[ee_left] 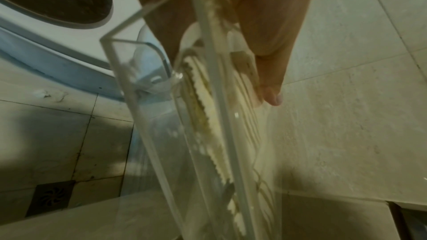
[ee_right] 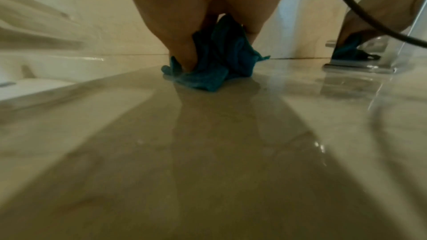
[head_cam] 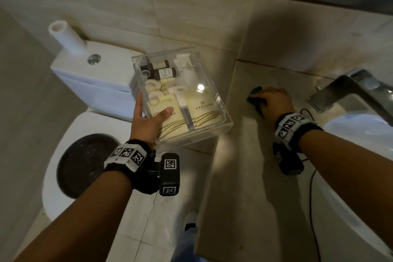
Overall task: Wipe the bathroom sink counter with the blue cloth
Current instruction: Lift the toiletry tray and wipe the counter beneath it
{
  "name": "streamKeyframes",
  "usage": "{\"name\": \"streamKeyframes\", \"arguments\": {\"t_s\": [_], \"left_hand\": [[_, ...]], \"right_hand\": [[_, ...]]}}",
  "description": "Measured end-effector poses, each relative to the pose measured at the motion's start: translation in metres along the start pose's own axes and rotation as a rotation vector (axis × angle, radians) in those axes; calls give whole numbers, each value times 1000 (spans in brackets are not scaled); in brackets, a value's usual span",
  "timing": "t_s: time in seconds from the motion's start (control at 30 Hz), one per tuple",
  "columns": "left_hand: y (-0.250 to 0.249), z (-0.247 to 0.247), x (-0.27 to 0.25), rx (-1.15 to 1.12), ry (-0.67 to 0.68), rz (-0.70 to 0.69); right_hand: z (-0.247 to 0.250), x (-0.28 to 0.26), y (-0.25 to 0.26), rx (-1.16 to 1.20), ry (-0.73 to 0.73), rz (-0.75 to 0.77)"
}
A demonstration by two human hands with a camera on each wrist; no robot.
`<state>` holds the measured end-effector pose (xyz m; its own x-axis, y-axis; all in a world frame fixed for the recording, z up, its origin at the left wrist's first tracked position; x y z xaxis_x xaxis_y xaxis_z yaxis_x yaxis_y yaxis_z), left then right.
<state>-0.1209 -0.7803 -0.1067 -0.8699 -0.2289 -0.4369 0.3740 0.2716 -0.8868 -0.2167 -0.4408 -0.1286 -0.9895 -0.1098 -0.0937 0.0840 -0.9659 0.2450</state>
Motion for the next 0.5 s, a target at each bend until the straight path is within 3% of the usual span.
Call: {"name": "streamKeyframes", "arguments": {"t_s": [0.1,0.2,0.33,0.4,0.5], "left_hand": [[2,1,-3,0,-4,7],[2,-2,-9,-4,-4,4],[0,-13,-16,-18,30,-11],[1,-18,-19,-30,39,-7],[4,-24,-22,-28,59,0]], "right_hand": [[-15,-20,15,84,54,0],[-26,-65,45,166,190,172],[-12,-94,43,180,192,322],[0,-84,14,189,110,214],[21,-77,-49,159,-8,-127]]}}
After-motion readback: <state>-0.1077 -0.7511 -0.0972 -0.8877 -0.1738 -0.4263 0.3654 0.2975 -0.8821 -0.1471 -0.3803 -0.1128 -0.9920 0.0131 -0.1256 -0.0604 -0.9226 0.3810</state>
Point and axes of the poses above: each hand's wrist, its own x-axis towards the middle knuckle, its own z-axis out of the back of the hand, y = z × x, the point moved 8 cm from there along x, towards the middle knuckle, and after that the axes turned 1 degree about y, right-handed, at the moved point
